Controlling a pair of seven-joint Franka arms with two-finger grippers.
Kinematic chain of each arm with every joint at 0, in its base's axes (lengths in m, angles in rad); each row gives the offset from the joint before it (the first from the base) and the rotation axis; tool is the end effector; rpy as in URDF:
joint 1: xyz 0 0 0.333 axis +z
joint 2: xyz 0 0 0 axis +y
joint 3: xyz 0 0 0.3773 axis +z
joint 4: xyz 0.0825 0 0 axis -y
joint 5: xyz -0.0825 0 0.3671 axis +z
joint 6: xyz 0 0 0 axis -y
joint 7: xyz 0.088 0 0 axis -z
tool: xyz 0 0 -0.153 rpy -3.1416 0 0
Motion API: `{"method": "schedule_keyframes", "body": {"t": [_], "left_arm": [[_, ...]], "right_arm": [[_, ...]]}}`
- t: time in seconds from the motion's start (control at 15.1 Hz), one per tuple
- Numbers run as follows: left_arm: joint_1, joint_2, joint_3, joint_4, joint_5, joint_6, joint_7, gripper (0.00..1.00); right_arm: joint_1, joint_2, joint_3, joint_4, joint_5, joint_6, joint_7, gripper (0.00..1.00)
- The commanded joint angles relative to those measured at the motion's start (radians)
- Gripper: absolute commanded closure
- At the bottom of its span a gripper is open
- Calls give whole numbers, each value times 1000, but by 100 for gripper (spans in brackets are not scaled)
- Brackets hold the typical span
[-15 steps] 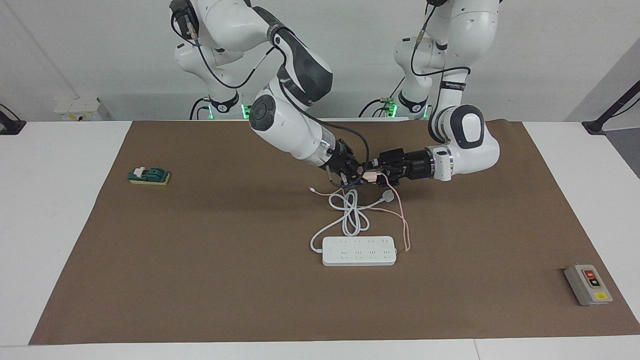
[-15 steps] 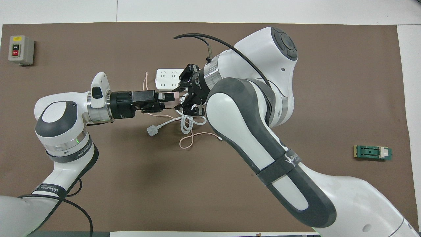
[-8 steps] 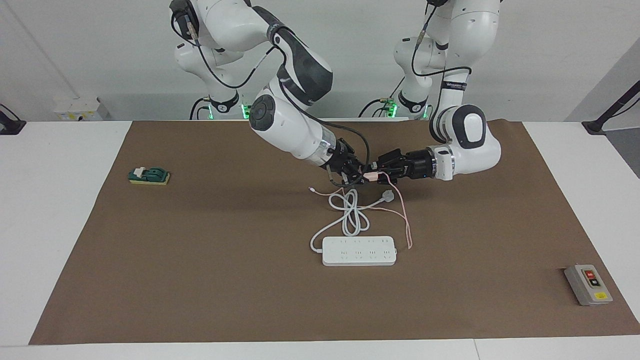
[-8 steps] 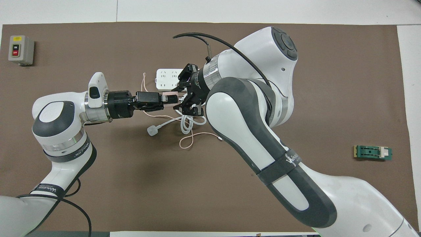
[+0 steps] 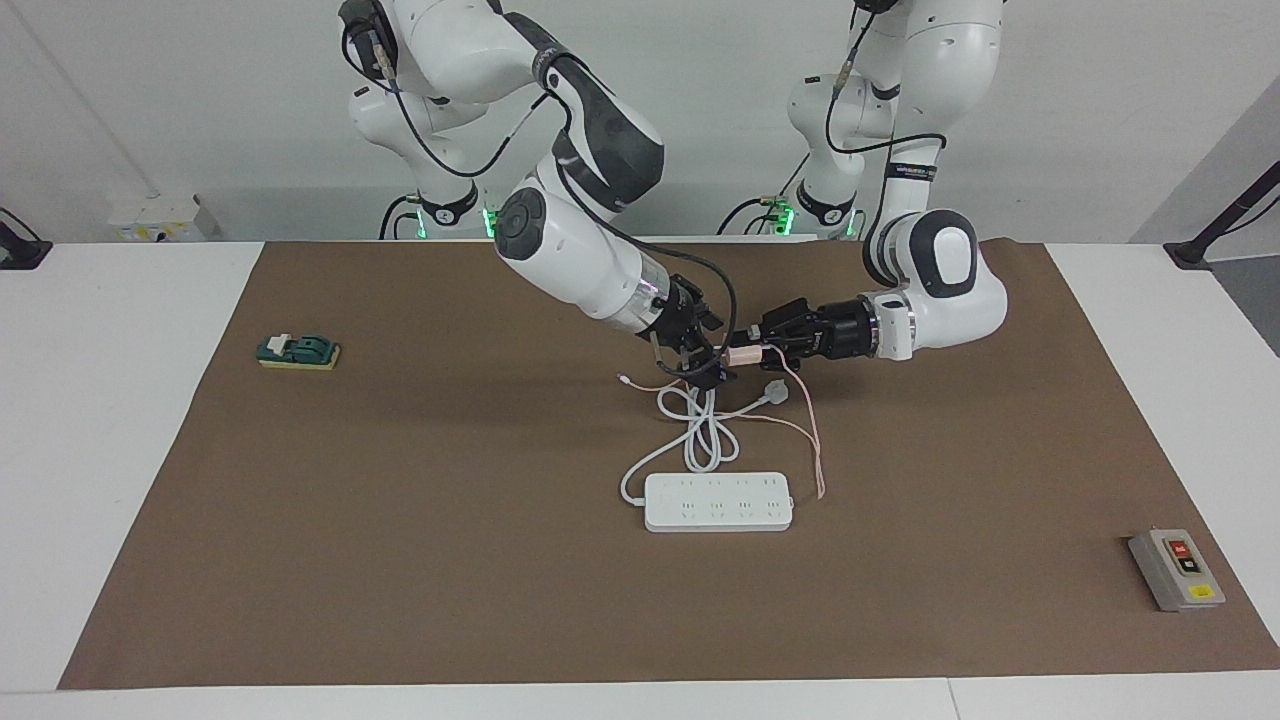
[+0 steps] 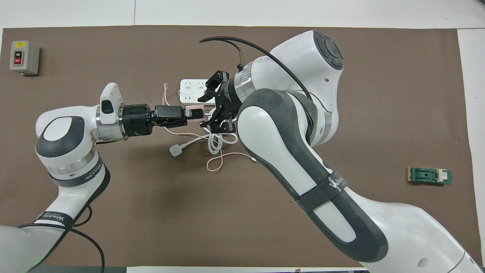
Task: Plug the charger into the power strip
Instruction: 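Lift the charger with the left gripper while the right gripper withdraws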
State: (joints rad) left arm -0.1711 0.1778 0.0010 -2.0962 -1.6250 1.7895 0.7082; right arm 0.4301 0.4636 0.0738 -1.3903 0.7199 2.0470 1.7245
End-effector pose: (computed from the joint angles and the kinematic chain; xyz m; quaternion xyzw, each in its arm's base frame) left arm 0.5464 -0.2258 0.4436 0.7416 0.0084 0.0138 0.6706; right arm 0.6236 0.4029 0.5026 -0.6808 0.6414 0.2675 0.2316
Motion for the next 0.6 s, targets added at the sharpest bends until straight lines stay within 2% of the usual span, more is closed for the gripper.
{"method": "schedule_keyframes", "body": {"t": [0.0,0.13,0.33,0.53], "left_arm": [[34,-28,5,20,98,-21,10,100],[54,-24,7,86,221,-10,2,100],[62,-8,8,203,419,-9,-22,100],[62,32,8,370,707,-12,-13,100]], "right_arm": [[-75,-25,0,7,-3,-7,-11,0],[-123,-57,-3,7,-7,-14,-75,0],[-206,-89,-3,7,-75,-115,-214,0],[-270,-132,-3,5,-199,-237,-453,0]]}}
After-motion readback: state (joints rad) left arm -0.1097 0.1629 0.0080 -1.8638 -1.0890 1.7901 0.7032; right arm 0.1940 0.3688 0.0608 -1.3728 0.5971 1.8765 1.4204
